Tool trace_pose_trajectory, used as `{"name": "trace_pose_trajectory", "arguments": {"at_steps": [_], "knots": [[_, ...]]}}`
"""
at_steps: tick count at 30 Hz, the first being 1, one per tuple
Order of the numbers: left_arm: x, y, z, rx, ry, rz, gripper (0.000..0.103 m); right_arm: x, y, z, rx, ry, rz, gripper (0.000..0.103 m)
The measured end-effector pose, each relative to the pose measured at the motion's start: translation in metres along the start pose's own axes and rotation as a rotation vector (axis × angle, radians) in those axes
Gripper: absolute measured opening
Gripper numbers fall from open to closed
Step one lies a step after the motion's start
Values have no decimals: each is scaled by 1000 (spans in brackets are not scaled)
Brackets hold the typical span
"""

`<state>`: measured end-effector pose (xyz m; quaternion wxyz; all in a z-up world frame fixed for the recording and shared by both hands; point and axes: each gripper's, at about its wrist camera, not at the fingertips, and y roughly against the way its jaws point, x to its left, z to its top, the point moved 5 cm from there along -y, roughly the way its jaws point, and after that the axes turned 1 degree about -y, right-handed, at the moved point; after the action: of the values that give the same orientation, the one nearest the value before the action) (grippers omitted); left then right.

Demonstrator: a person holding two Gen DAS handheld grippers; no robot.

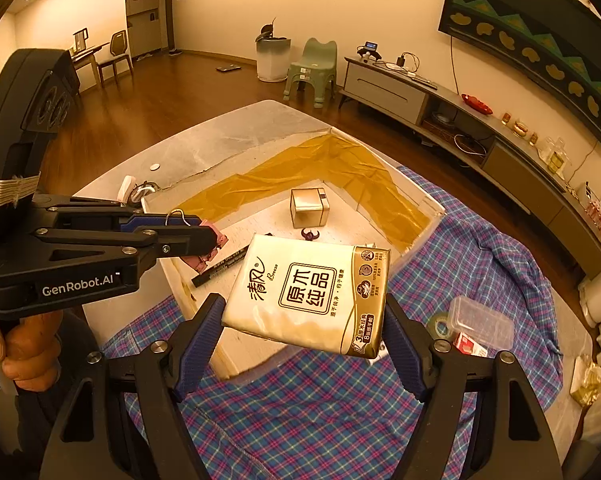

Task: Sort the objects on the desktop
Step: 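Lift and carry the pink clip and tissue pack over the cardboard box with both tools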

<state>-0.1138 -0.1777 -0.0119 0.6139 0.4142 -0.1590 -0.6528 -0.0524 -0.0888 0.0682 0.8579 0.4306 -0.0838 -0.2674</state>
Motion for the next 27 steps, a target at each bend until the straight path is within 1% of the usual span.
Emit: {"name": "trace_pose_trajectory", "arguments": {"at_steps": [6,15,22,27], "knots": [[14,-9,4,25,56,-19,15,-1,-12,11,13,6,3,77],[25,-26,11,73,132,-53,15,-16,-36,27,46,5,-2,77],[23,-43,13,120,142,-61,15,-25,-63,39,87,45,-29,77],[24,-57,10,167,153,-61,15,-31,-83,46,122,55,-29,77]]}}
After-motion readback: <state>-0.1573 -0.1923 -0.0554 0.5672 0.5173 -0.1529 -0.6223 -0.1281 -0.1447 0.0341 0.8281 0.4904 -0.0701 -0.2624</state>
